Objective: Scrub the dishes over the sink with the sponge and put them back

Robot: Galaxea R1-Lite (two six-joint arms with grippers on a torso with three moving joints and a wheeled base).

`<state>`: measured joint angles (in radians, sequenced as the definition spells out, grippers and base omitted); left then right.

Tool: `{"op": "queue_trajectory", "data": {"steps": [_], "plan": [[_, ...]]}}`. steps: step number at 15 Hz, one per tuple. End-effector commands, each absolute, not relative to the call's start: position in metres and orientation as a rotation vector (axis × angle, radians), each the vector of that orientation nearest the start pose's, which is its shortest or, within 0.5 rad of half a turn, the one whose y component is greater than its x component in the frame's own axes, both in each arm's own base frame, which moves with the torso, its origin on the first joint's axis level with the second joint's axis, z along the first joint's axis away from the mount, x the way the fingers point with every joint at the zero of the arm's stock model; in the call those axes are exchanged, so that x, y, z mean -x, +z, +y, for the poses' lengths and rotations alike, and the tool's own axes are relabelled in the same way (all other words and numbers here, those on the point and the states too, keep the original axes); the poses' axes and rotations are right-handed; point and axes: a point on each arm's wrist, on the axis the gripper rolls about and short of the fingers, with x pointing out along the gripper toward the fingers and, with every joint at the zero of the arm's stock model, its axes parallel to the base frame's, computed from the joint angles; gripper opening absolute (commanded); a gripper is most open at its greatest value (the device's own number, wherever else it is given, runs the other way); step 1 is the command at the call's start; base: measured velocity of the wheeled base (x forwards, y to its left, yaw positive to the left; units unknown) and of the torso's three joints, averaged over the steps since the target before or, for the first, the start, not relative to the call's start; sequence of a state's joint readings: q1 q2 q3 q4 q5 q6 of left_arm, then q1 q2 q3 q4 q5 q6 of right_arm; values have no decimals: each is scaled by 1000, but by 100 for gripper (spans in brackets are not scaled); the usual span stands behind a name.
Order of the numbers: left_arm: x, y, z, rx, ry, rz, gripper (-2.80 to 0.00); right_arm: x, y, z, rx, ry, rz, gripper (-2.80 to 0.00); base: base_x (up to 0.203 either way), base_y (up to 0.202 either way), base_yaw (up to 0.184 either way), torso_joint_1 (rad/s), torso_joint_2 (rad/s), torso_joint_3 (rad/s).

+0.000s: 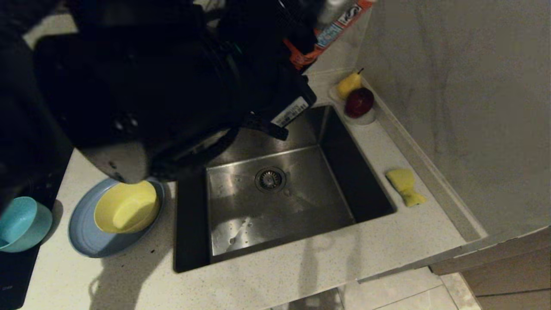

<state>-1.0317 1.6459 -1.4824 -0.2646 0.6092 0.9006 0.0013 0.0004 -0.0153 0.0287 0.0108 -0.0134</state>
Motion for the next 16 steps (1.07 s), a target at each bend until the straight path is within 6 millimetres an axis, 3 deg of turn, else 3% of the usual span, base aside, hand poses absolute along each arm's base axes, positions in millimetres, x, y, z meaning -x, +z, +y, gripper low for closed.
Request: {"op": "queue_trajectory", "data": {"steps": [1,2,6,12,16], "plan": [[-175,336,-287,-859,-390,-229,-280,24,77,0,14,11,12,-280,0,0,0,0,0,0],[-175,336,-289,-855,-387,-231,-280,24,77,0,14,12,12,-280,0,0,0,0,0,0],[-188,317,-331,-865,-389,-219,-280,24,77,0,14,12,12,-280,0,0,0,0,0,0],[-211,272,-384,-929,-373,-159,-280,24,77,0,14,12,12,-280,0,0,0,0,0,0],[-221,253,-404,-1028,-360,-126,-280,24,77,0,14,12,12,-280,0,0,0,0,0,0]]}}
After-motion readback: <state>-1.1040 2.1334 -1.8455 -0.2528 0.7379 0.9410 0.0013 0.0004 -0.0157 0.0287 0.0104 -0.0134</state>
